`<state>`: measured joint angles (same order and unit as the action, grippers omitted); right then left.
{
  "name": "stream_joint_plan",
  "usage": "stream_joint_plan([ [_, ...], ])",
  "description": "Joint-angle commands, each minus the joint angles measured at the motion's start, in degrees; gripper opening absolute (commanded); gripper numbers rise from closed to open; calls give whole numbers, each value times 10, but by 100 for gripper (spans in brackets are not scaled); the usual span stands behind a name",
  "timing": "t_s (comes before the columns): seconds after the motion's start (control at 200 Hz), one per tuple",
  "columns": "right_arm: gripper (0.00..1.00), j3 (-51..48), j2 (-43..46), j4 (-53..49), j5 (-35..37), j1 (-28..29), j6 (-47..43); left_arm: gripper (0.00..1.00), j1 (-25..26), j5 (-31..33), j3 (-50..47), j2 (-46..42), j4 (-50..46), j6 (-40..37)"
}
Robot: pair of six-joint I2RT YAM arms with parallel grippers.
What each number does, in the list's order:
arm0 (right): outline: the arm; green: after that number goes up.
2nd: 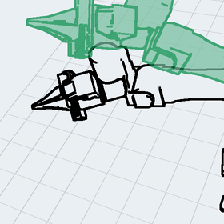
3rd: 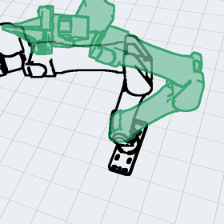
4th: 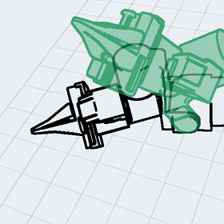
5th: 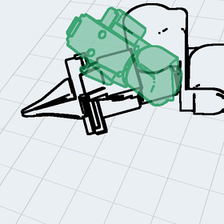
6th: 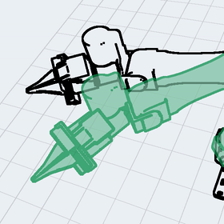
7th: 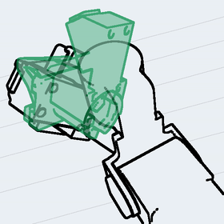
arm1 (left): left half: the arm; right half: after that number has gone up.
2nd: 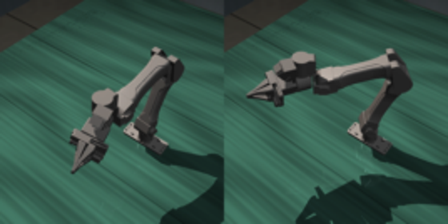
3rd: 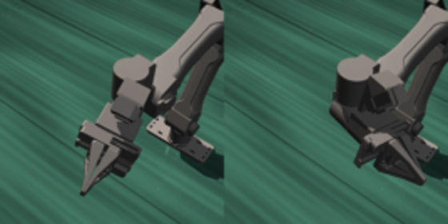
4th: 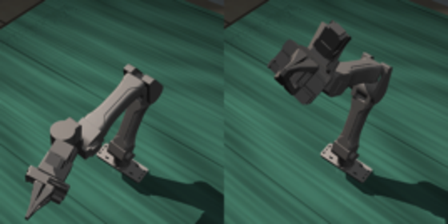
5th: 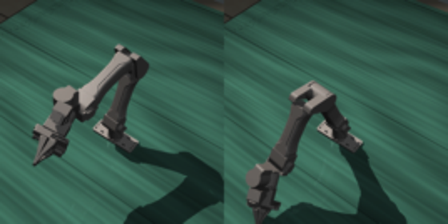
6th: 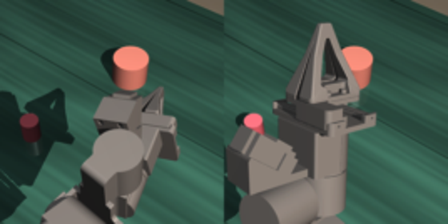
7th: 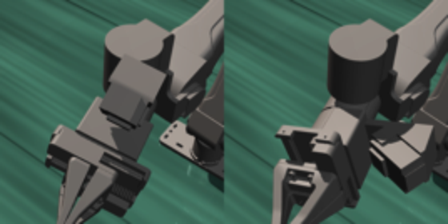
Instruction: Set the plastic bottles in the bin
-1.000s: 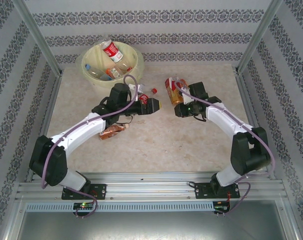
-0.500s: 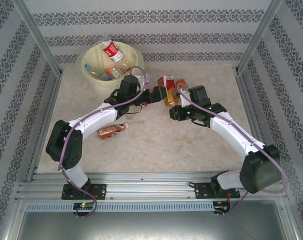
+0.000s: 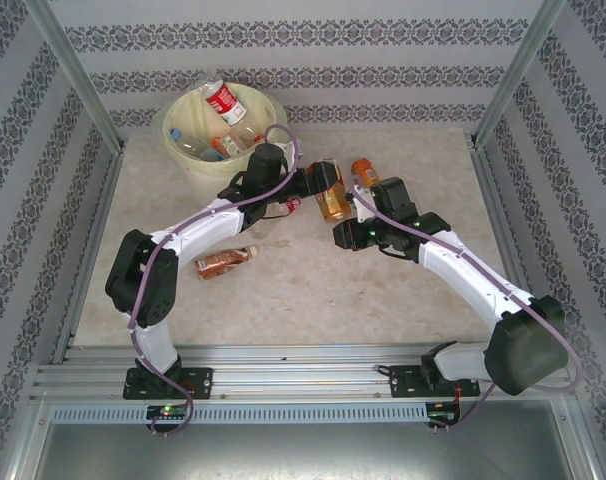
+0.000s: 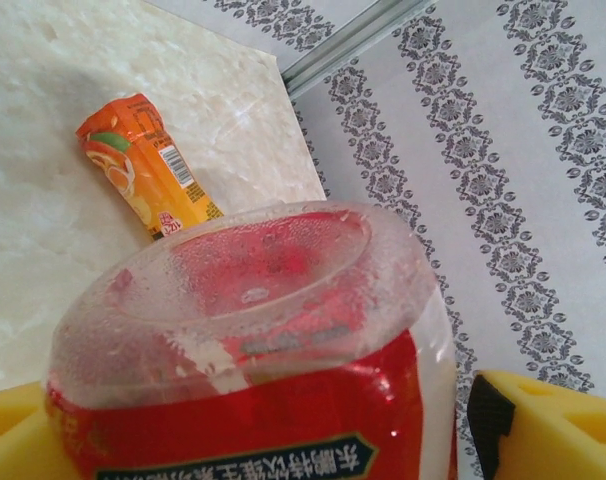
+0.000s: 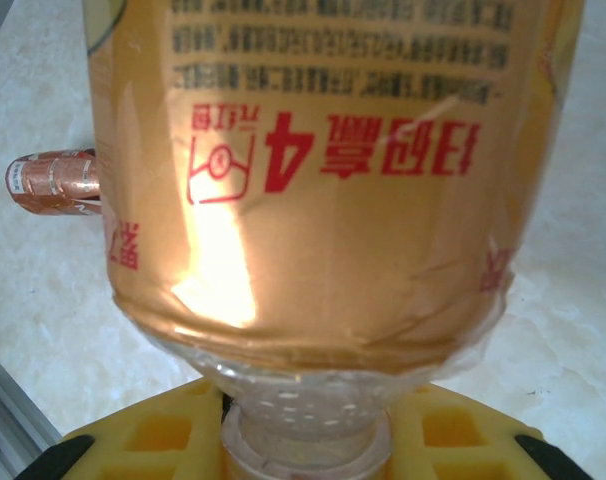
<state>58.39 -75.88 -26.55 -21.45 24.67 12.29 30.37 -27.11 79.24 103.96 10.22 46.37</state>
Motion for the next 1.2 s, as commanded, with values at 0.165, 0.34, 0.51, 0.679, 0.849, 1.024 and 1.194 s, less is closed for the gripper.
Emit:
stream_joint_plan([
  [0.165, 28, -5, 6, -5, 13, 14, 2, 71, -1, 1, 19, -9, 43, 15],
  [0.34, 31, -8, 10, -2, 34, 20, -2, 61, -1, -11, 21, -13, 48, 17],
  [0.51, 52, -33, 33, 34, 43, 20, 14, 60, -1, -19, 19, -27, 57, 15],
  [0.679, 73, -51, 92, 57, 50, 19, 27, 59, -1, -18, 27, -53, 32, -15],
  [0.849, 87, -61, 157, 77, 44, 14, 42, 60, -1, -12, 71, -81, -34, -71],
  [1.024, 98, -41, 205, 70, 24, 10, 52, 61, -3, 44, 170, -102, -173, -168],
  [1.194, 98, -19, 229, 61, 14, 10, 54, 61, -17, 113, 290, -94, -295, -261],
])
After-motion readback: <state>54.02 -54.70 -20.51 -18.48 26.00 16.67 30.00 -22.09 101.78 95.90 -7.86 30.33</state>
